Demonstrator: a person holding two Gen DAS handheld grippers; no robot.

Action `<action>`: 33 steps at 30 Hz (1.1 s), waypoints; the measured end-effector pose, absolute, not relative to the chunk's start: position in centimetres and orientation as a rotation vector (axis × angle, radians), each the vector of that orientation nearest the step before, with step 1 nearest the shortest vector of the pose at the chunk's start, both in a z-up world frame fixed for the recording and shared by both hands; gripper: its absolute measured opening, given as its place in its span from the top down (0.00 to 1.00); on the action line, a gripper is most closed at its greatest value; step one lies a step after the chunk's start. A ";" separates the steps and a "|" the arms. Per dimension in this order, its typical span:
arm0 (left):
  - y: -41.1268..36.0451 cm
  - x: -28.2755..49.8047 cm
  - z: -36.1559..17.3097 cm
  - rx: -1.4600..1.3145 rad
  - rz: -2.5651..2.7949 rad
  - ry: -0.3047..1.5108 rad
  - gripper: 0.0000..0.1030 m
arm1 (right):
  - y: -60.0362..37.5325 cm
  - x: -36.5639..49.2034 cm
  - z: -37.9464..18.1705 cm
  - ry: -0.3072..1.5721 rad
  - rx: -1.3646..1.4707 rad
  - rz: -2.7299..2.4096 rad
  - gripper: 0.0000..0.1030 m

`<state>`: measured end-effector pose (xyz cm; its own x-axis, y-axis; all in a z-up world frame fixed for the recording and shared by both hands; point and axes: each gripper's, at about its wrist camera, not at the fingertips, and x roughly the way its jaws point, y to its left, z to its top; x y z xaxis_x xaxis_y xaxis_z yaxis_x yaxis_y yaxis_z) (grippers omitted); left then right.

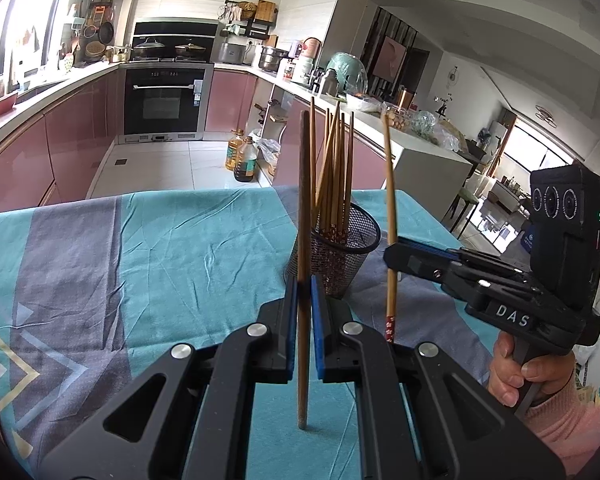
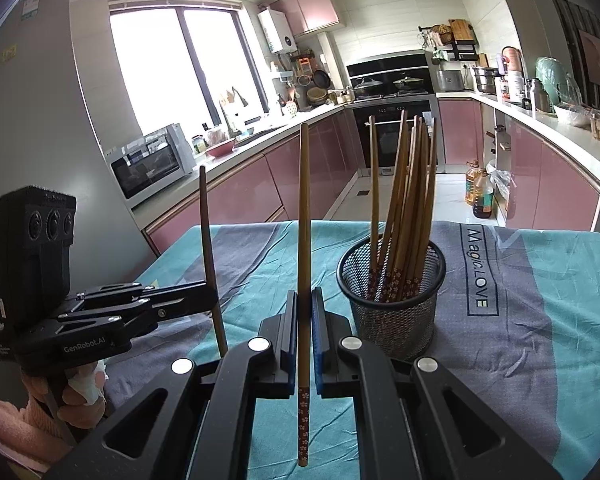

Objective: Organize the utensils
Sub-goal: 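Carry both upright chopsticks toward the black mesh cup with both grippers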

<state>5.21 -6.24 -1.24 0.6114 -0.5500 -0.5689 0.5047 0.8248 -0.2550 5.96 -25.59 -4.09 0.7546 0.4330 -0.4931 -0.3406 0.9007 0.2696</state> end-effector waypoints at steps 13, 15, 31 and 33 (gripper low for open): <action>-7.3 4.0 -1.4 -0.021 -0.678 0.678 0.93 | -24.5 6.6 -4.2 0.587 0.138 0.461 0.94; -7.7 3.8 -1.5 -0.011 -0.701 0.682 0.93 | -24.4 6.7 -4.1 0.585 0.134 0.465 0.94; -9.5 3.6 -3.0 0.038 -0.790 0.740 0.92 | -24.8 7.5 -4.6 0.596 0.181 0.542 0.94; -9.7 3.8 -3.3 0.036 -0.795 0.750 0.92 | -24.8 7.5 -4.7 0.597 0.174 0.543 0.94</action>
<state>3.85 -9.66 -3.29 0.4597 -0.6338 -0.6221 0.6582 0.7134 -0.2405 7.46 -24.76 -4.68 0.6925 0.5327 -0.4865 -0.4349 0.8463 0.3076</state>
